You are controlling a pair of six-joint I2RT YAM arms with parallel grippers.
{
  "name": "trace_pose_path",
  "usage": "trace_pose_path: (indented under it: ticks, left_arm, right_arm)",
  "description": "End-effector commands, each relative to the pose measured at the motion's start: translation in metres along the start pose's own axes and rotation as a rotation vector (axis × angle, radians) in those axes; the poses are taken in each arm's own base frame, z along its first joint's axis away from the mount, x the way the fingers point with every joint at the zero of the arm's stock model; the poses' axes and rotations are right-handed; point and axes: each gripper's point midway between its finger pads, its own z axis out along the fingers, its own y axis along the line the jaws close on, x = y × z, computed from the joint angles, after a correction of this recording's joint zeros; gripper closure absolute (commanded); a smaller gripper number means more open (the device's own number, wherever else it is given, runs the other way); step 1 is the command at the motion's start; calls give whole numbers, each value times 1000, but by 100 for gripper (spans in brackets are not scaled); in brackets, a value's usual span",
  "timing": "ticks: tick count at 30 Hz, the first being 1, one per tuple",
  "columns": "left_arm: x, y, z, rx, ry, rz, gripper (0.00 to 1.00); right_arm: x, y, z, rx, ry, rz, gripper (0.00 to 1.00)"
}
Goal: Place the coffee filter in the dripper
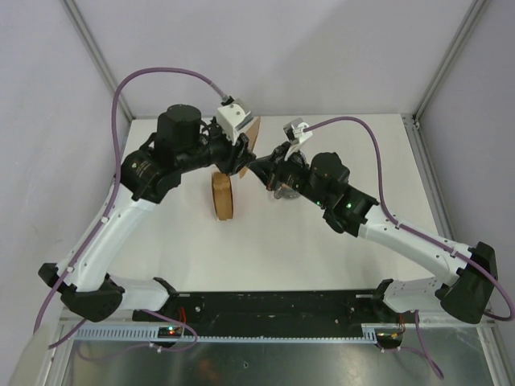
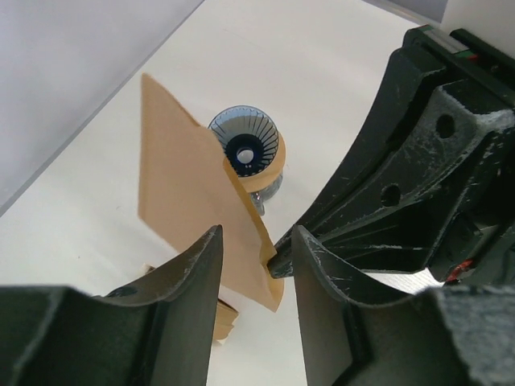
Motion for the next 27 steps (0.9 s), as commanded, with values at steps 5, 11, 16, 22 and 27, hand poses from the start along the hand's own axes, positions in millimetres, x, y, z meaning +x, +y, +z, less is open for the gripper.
trace_pose_path:
  ticks: [5,11,16,22,27]
  left_arm:
    - [-11,8,-14,-60,-32,30,53]
    - [11,3,-10,-27,21,50,54]
    - [9,-5,-5,17,16,27,62]
    - [9,-7,0,35,22,7,65]
    - [13,-6,5,34,36,2,79]
  right_arm:
    - [-29,-5,-9,42,-74,-18,100]
    - [-32,-3,-9,32,-86,-13,100]
    - [-31,1,-7,19,-86,-12,100]
    - [-28,5,-6,3,-78,-13,100]
    - [-30,8,-6,-10,-86,-22,100]
